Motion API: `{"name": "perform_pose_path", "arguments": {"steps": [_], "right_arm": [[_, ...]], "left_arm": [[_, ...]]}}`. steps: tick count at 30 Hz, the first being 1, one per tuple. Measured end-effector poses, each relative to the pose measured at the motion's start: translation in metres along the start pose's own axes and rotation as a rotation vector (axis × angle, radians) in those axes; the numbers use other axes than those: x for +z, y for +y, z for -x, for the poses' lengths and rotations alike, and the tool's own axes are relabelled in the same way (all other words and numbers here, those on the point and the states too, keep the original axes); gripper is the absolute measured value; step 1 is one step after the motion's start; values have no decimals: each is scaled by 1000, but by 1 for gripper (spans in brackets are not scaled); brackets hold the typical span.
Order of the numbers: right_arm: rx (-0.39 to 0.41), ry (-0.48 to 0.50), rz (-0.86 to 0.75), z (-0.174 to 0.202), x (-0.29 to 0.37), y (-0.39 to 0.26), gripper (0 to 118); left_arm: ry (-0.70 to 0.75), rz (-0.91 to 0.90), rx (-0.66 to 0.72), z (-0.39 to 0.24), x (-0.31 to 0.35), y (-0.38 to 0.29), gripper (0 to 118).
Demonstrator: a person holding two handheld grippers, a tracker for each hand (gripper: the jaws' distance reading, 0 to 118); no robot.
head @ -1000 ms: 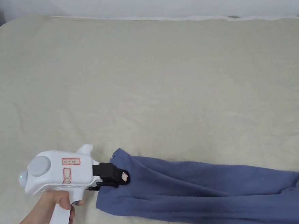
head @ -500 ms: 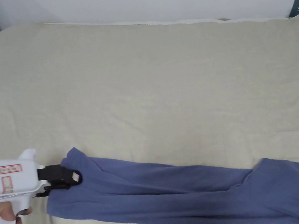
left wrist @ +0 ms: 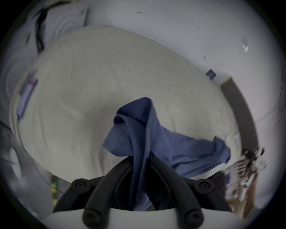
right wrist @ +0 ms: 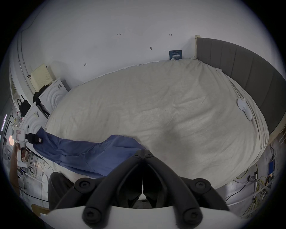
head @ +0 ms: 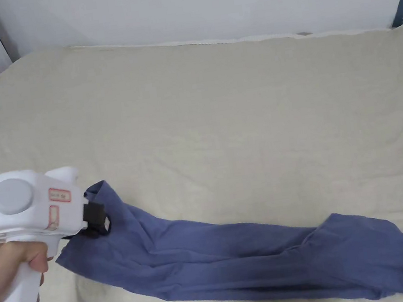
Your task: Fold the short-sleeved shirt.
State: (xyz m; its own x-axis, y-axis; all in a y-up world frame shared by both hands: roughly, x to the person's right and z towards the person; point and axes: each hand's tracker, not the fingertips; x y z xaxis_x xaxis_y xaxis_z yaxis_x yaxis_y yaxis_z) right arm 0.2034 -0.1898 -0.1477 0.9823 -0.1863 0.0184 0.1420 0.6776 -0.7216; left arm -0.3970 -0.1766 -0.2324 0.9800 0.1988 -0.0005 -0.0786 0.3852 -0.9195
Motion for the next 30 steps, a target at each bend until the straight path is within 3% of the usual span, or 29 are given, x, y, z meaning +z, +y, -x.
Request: {"name": "perform_pose_path", "arguments": {"steps": [7,13,14,15,16,17,19,22,23,24,26,27,30], "right_arm": [[140,17,27,11,0,-11,0],[149,75,43,17,-5,-17,1],[149,81,49,18,-7,-18,0],[148,82,54,19,-8,-19,1],[146,80,57,19,-9,-20,1],[145,80,61,20,-10,-21,1],[131,80,74,20,-11,-22,1],[125,84,82,12,-10,-24,1],[129,84,79,11,-8,-24,1],[132,82,78,9,-8,-23,1],[130,80,78,6,-11,-20,1],[126,80,76,4,-11,-19,1],[112,99,68,5,-10,-17,1]], "left_arm": [[161,-34,-257,-119,-16,-2,6],[220,3,-437,-209,-72,-20,8],[246,11,-462,-230,-86,-26,26],[270,7,-501,-249,-102,-33,91],[257,-7,-537,-262,-114,-39,118],[173,4,-520,-278,-132,-45,118],[28,21,-445,-305,-157,-55,106],[-2,103,-329,-316,-173,-73,107],[-91,74,-295,-302,-154,-69,102],[-175,42,-269,-289,-142,-73,76],[-175,-21,-173,-252,-113,-66,1],[-106,-100,-120,-227,-95,-60,1],[277,-132,-144,-175,-82,-52,1]]}}
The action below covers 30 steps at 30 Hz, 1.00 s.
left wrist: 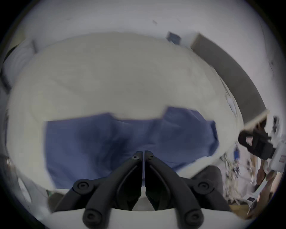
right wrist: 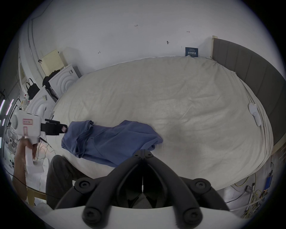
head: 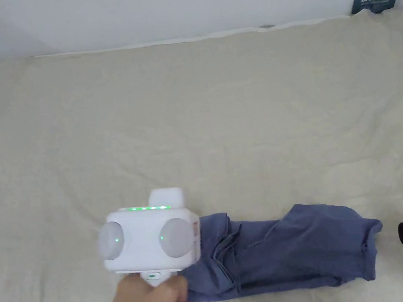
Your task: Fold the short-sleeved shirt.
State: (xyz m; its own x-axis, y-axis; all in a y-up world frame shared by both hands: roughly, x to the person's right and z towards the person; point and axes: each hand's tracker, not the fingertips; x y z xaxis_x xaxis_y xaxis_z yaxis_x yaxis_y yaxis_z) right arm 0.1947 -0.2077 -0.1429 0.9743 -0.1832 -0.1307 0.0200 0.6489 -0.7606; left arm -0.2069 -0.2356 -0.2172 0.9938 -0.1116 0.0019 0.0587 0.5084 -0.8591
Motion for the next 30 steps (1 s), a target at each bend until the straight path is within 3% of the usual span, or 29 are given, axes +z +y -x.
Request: {"name": "perform_pose_path", "arguments": {"steps": [3,7,11,14,15,16,19,23,27,30], "right_arm": [[-9,28,-6,2,0,0,1],[-24,45,-10,4,6,-5,1],[-50,31,-16,1,14,-6,1],[-67,-4,-27,-4,23,-5,0],[-77,-16,-28,-5,27,-3,1],[-87,-15,-33,-7,30,-2,1],[-99,-23,-53,-7,35,2,0],[-107,1,-72,4,25,9,1],[-102,30,-59,23,4,12,0],[-85,40,-28,38,-12,14,0]], "left_arm": [[346,60,-81,25,-43,5,1],[433,135,-246,-25,-88,-5,1],[490,51,-535,-154,-89,-35,1],[296,-56,-543,-224,-57,-38,1],[139,-114,-485,-232,-42,-33,1],[-18,-108,-430,-223,-23,-20,1],[-113,-122,-325,-178,1,5,1],[-429,-16,-148,-44,6,38,1],[-535,69,80,93,-19,31,1],[-618,102,245,160,-44,10,2]]}}
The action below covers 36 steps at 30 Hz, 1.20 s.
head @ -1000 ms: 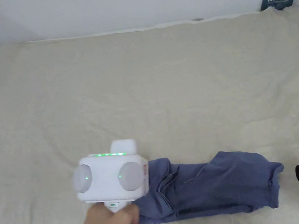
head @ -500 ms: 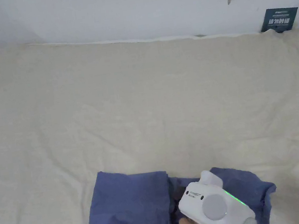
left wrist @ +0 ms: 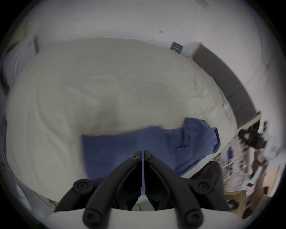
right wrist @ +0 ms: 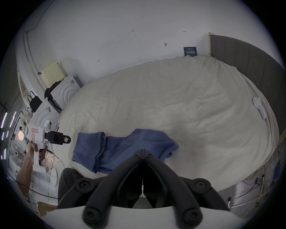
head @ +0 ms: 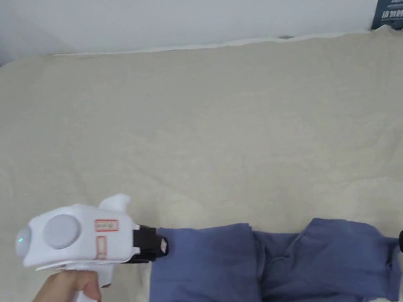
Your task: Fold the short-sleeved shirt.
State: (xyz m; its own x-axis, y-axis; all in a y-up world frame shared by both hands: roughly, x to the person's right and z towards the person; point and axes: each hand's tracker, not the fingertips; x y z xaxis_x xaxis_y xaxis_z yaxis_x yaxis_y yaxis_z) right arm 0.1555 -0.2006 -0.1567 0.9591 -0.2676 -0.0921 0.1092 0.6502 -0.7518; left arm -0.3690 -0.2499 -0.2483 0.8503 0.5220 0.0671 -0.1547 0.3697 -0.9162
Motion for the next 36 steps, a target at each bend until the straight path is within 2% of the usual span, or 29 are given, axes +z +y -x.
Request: {"name": "perform_pose_path", "arguments": {"steps": [5,6,7,9,10,11,12,13,14,17,18,20,23,24,25,26,27,28,30,36], "right_arm": [[37,-16,40,21,-19,4,1],[34,-10,45,23,-21,4,1],[31,-4,50,24,-22,5,1],[34,-6,61,32,-22,5,0],[39,-9,63,34,-23,4,1],[39,-13,67,36,-24,5,1],[39,-13,73,37,-23,5,1],[37,-13,75,38,-23,5,1],[35,-16,77,39,-23,5,1],[30,-28,82,40,-23,4,1],[27,-29,87,39,-24,4,1],[16,-34,92,38,-24,3,1],[10,-39,91,38,-21,1,1],[9,-40,90,37,-19,0,1],[7,-40,90,36,-18,0,0],[6,-39,91,36,-17,1,1],[7,-39,92,35,-16,1,1],[8,-42,89,33,-14,1,1],[6,-43,82,31,-11,2,1],[1,-38,57,27,-5,7,1]], "left_arm": [[-162,16,199,43,0,-18,2],[-204,12,196,39,-2,-23,5],[-220,24,201,37,-5,-26,26],[-218,49,200,39,-18,-27,118],[-227,59,204,39,-28,-27,117],[-443,399,167,50,-27,-39,117],[-483,447,214,43,-29,-46,117],[-303,172,167,51,-33,-38,117],[-340,165,172,86,-50,-22,117],[-476,141,222,109,-68,-13,117],[-506,154,245,82,-61,-14,117],[-504,175,234,72,-74,-14,117],[-581,168,264,35,-68,-27,117],[-576,179,262,26,-69,-30,114],[-581,183,247,18,-66,-34,99],[-559,172,228,7,-64,-38,48],[-427,161,178,55,-81,-9,6],[-315,122,157,63,-75,-4,6],[-437,135,210,57,-75,-17,6],[-390,59,217,65,-41,-23,6]]}}
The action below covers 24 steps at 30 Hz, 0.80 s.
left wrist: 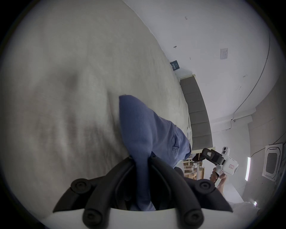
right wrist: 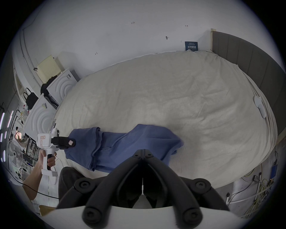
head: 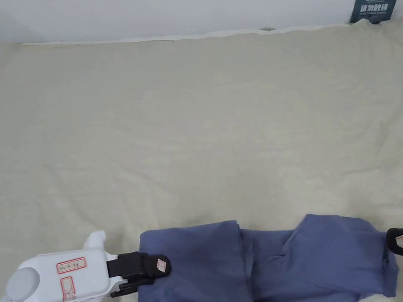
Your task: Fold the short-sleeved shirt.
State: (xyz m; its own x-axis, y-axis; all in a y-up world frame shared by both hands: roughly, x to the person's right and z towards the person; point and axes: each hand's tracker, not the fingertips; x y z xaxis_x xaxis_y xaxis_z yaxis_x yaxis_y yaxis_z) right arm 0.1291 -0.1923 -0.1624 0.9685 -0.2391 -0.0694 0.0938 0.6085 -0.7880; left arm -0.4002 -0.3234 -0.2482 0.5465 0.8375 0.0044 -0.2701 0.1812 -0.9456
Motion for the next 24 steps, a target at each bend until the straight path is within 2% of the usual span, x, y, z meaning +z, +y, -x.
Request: {"name": "perform_pose_path", "arguments": {"steps": [4,10,13,14,18,20,21,24], "right_arm": [[0,17,-8,0,1,0,1],[12,39,-9,-2,2,-3,1],[18,50,-9,-4,4,-5,1],[23,50,-9,-4,4,-6,1],[15,56,-15,-8,10,-9,1],[17,61,-22,-9,14,-11,1],[21,64,-22,-9,16,-11,1],[33,71,-29,-8,23,-14,1]], "left_arm": [[40,-65,22,6,32,-7,6],[249,-186,36,1,104,-12,6],[378,-247,49,-32,116,-19,6],[442,-193,-49,-43,117,-18,6],[528,-148,-121,-96,105,-24,6],[618,-121,-212,-125,92,-22,6],[619,-121,-197,-142,81,-24,6],[672,-87,-291,-185,54,-29,6]]}}
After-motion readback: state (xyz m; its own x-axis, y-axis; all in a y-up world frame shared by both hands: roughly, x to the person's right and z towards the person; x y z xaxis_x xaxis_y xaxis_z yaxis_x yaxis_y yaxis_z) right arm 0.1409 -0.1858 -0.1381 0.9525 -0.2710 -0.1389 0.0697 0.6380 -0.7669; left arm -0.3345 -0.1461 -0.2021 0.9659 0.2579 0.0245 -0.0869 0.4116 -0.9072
